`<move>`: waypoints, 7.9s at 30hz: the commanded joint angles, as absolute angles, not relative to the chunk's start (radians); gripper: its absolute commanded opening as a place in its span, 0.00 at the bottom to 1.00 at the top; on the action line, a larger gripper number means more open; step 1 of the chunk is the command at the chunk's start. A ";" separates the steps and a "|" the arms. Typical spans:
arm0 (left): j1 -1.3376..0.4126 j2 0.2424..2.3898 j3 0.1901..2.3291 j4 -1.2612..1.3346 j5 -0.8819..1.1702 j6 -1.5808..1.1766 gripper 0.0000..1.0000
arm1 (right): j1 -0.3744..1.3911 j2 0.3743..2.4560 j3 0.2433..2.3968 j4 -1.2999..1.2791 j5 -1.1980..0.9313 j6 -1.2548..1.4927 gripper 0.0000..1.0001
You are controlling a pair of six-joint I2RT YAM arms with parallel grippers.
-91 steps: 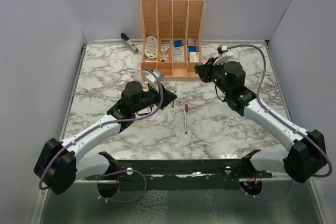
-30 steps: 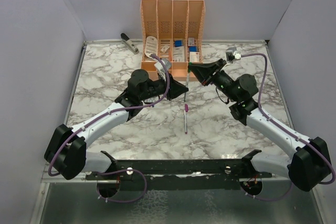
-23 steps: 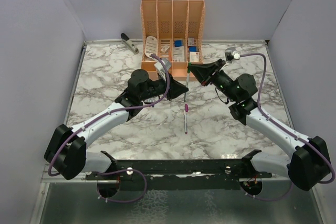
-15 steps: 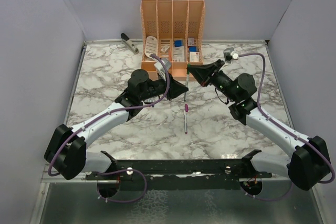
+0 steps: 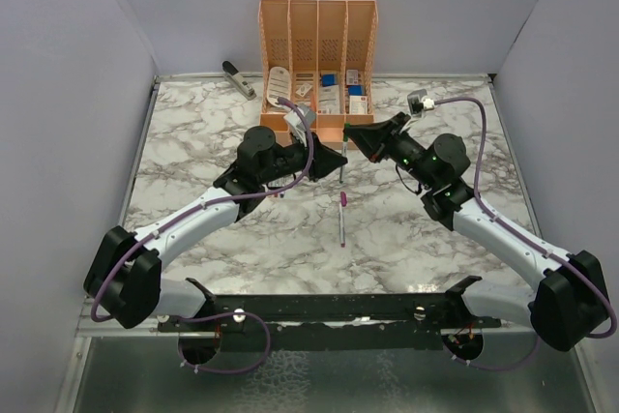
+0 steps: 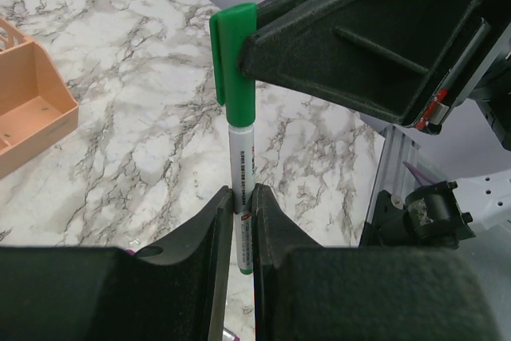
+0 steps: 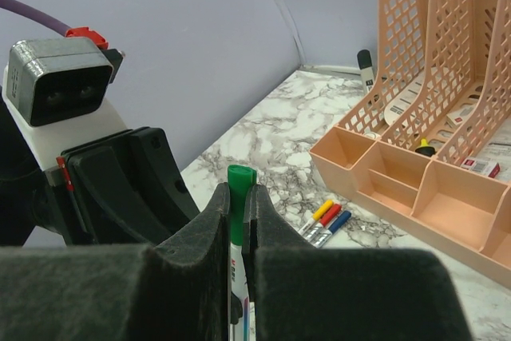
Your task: Insert the pens into the pen caps
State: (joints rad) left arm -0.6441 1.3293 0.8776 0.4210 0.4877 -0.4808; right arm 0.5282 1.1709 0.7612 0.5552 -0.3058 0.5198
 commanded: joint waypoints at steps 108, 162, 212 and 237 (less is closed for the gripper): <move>-0.566 1.965 1.383 -0.477 -0.206 -0.449 0.16 | 0.561 1.085 0.868 0.130 -0.061 0.379 0.59; -0.792 1.420 0.903 -0.349 -0.251 -0.574 0.31 | 0.661 1.254 0.807 -0.430 0.074 0.392 0.38; -0.730 1.269 0.775 -0.399 -0.350 -0.653 0.32 | 0.804 1.755 1.035 -0.458 0.091 0.485 0.29; -0.713 1.321 0.823 -0.331 -0.326 -0.587 0.27 | 0.795 1.723 1.288 -0.449 0.090 0.387 0.01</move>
